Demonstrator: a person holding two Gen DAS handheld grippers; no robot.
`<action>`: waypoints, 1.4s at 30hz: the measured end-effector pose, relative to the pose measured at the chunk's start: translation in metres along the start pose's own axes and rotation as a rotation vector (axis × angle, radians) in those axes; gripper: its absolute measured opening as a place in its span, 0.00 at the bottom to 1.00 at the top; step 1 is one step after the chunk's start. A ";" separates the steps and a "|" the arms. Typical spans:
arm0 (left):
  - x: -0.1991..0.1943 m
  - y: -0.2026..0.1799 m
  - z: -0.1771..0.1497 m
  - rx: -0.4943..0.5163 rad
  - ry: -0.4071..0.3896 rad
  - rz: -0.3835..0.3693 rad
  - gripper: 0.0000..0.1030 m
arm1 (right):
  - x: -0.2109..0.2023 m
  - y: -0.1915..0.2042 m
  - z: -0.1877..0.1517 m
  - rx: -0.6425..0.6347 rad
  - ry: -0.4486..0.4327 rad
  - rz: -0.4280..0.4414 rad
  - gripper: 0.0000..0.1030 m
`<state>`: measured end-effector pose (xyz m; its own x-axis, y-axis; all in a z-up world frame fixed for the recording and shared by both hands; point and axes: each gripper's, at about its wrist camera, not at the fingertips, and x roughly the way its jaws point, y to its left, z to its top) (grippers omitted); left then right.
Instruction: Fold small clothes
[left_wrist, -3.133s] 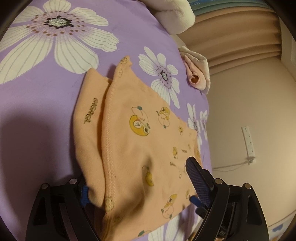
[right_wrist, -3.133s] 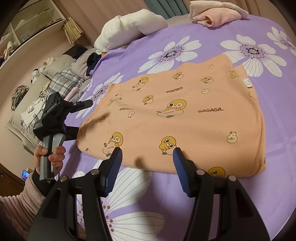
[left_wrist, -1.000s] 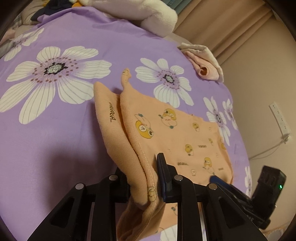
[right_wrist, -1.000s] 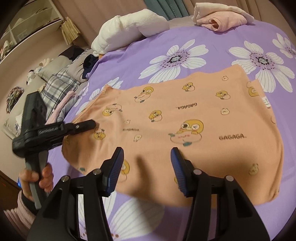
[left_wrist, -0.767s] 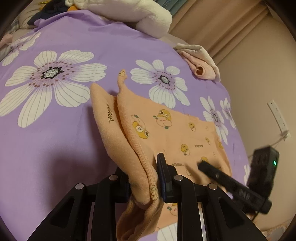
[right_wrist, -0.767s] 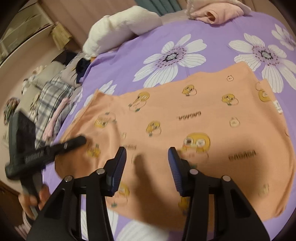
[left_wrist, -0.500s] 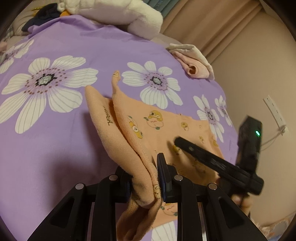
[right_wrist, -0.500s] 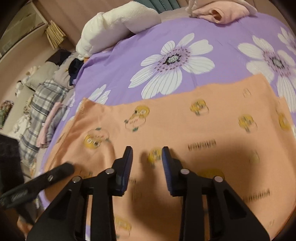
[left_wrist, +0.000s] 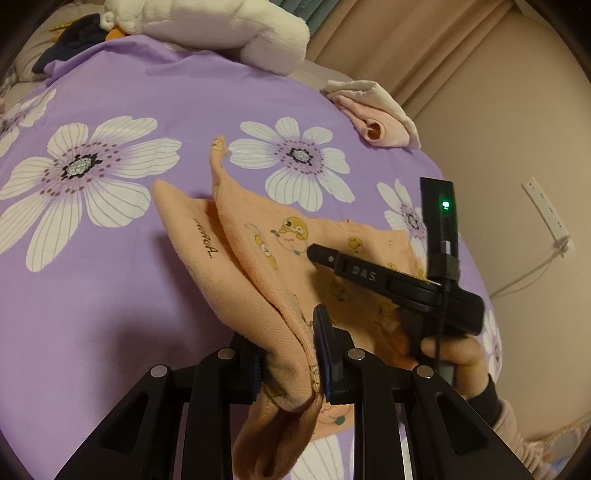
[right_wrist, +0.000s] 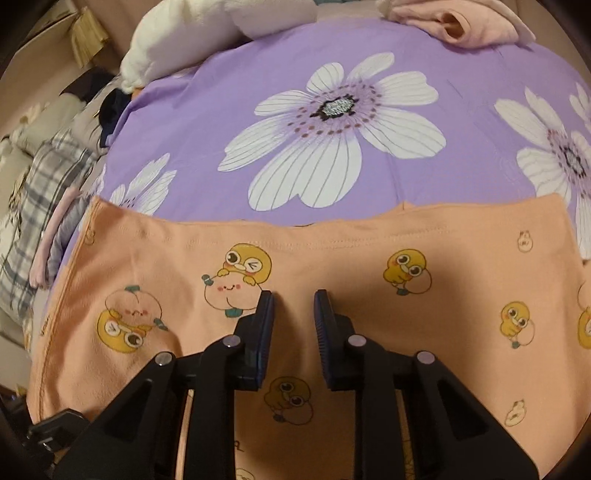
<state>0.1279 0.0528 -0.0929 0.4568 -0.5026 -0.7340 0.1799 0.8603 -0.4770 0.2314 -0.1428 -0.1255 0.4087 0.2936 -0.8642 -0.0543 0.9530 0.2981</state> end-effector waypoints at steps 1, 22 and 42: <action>0.000 0.000 0.000 0.000 0.000 0.001 0.21 | -0.004 -0.001 -0.002 0.001 0.008 0.007 0.22; 0.001 0.001 -0.003 -0.013 0.007 0.032 0.21 | -0.069 0.020 -0.101 -0.215 -0.020 0.021 0.24; 0.004 -0.017 0.000 0.021 0.006 0.057 0.21 | -0.090 -0.020 -0.100 0.004 -0.094 0.197 0.24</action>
<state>0.1269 0.0363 -0.0872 0.4614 -0.4531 -0.7628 0.1724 0.8892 -0.4239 0.1051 -0.1811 -0.0945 0.4739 0.4660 -0.7472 -0.1385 0.8774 0.4594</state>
